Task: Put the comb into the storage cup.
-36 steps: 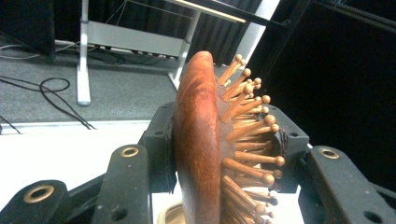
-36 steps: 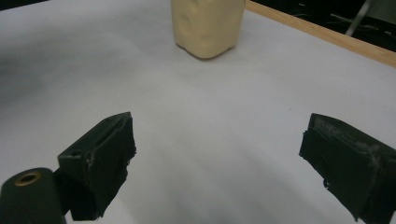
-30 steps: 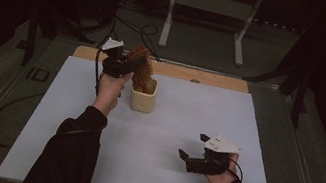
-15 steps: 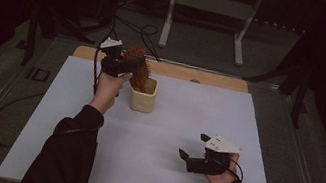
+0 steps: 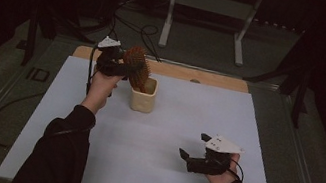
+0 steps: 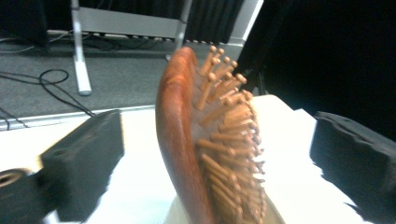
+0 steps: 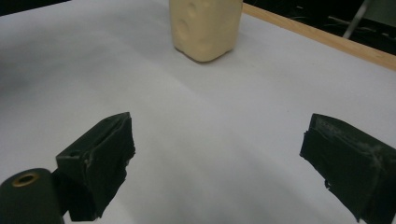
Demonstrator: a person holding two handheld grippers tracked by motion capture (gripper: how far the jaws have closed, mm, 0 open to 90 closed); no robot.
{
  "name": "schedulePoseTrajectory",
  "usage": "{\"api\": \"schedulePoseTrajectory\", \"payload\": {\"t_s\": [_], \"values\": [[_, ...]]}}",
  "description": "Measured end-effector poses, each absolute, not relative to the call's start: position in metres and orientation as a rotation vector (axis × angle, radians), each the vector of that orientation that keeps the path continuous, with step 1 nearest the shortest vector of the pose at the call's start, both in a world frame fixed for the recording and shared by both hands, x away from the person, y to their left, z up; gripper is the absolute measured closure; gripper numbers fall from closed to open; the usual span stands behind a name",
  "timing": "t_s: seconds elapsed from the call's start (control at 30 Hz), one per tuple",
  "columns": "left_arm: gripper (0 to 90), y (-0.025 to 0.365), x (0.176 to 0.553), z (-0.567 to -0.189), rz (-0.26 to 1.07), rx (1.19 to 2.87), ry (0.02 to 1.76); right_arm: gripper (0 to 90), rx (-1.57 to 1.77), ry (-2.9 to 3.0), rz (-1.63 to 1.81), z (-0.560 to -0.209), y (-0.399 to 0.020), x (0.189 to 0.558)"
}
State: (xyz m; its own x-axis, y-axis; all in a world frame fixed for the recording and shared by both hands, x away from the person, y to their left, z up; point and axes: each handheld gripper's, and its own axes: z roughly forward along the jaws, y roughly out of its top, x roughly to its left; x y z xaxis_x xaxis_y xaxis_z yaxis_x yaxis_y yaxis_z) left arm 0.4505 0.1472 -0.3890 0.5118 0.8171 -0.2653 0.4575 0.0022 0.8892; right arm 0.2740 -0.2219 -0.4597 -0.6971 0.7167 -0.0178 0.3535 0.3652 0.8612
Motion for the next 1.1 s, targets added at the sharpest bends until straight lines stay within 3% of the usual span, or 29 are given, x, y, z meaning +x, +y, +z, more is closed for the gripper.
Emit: {"api": "schedulePoseTrajectory", "payload": {"t_s": [0.53,1.1], "values": [[0.0,0.165,0.424,-0.378,0.497,1.749,0.988,8.3,0.934,2.247,1.263,-0.459,-0.222,0.273],[0.0,0.189,0.391,-0.372,0.502,1.789,0.934,8.3,0.932,2.251,1.275,-0.459,-0.224,0.272]]}}
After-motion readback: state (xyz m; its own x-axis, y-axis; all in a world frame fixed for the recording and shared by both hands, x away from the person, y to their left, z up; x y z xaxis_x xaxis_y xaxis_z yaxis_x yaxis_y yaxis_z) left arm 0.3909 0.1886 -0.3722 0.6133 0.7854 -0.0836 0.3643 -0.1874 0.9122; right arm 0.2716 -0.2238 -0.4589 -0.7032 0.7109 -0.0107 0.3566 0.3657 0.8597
